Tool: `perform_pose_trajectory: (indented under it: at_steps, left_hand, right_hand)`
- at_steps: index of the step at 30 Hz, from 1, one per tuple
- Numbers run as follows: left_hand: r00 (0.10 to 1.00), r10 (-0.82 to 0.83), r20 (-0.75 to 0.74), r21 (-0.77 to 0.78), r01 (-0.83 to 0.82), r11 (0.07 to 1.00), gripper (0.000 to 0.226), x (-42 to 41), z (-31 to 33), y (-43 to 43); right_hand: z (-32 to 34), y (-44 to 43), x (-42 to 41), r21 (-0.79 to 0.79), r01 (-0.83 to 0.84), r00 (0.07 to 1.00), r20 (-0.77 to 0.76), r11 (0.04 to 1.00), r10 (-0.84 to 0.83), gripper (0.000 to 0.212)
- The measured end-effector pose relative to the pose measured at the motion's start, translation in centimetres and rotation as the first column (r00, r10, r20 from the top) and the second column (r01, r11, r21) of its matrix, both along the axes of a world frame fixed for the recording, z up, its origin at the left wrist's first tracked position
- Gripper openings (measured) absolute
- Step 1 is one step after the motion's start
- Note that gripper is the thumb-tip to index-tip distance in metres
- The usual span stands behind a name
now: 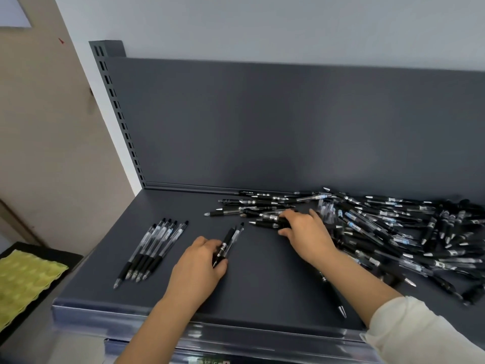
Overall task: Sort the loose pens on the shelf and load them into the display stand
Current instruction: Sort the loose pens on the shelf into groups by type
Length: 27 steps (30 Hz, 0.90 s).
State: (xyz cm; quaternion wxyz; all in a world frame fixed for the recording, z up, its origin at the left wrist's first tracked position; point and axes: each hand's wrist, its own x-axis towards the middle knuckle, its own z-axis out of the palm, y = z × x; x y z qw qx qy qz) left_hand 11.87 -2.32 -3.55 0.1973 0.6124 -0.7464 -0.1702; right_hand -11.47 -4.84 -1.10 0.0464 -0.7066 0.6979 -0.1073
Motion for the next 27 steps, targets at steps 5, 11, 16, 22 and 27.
perform_pose_trajectory:
  at_steps: [5,11,16,22,27]
  left_hand:
    - [0.992,0.002,-0.123,0.036,0.002,0.999,0.042,0.6,0.2,-0.2]
    - [0.985,0.026,-0.171,0.104,-0.008,0.995,0.036,1.8,0.5,-0.3]
    - [0.987,0.027,-0.161,0.119,-0.008,0.993,0.032,2.6,0.4,-0.1]
    - [0.973,0.078,-0.216,0.112,-0.055,0.992,0.026,3.1,0.2,0.1]
    - [0.961,0.098,-0.260,0.084,-0.079,0.993,0.022,3.1,0.0,0.4]
  right_hand:
    - [1.0,-0.4,-0.5,0.087,0.039,0.994,0.101,0.995,-0.047,0.051]
    - [0.8,-0.8,-1.3,0.125,0.051,0.993,0.101,0.991,-0.063,0.054]
    - [0.6,-0.8,-1.0,0.194,-0.014,1.000,0.017,0.981,0.011,0.074]
    - [1.5,0.8,2.3,-0.009,-0.157,0.987,-0.012,0.988,0.157,0.059]
    - [0.6,2.3,8.1,0.021,-0.338,0.937,0.100,0.941,0.334,0.029]
